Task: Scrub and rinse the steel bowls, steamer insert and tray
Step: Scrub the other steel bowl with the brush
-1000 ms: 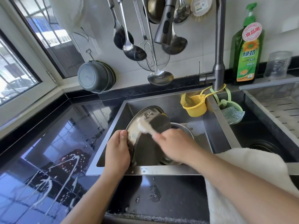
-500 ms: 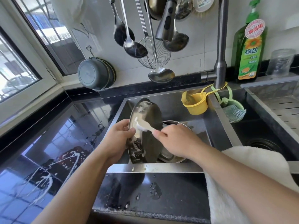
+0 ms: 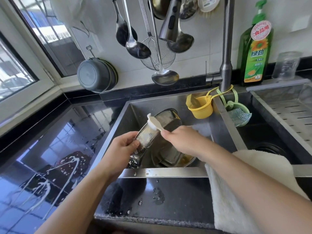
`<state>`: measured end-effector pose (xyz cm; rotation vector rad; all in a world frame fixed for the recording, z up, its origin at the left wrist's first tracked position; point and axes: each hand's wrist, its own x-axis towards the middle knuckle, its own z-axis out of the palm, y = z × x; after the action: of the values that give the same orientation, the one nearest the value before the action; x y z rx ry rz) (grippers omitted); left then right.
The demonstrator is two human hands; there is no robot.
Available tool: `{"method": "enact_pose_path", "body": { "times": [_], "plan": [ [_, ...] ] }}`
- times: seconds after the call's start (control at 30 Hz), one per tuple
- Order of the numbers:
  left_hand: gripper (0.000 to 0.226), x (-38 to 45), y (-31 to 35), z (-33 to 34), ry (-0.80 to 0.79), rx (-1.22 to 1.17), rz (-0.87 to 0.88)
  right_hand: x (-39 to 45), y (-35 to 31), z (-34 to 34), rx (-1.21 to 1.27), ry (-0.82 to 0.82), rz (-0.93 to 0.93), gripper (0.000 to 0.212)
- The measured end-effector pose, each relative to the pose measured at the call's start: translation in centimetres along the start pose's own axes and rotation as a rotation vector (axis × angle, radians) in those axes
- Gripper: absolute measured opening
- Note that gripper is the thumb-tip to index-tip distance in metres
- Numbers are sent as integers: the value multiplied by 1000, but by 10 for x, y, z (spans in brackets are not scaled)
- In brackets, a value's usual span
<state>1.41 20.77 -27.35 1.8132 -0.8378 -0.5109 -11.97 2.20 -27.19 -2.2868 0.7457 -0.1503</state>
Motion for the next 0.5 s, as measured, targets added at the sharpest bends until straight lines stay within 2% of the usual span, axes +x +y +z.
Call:
{"method": "enact_pose_path", "body": {
  "times": [0.2, 0.33, 0.5],
  "plan": [
    [34, -6, -5, -6, -94, -76, -47, 12, 21, -31, 164, 79, 227, 57],
    [27, -9, -5, -24, -168, -104, -81, -3, 15, -26, 187, -58, 141, 52],
    [18, -6, 21, -30, -210, 79, -81, -12, -8, -8, -9, -106, -98, 57]
  ]
}}
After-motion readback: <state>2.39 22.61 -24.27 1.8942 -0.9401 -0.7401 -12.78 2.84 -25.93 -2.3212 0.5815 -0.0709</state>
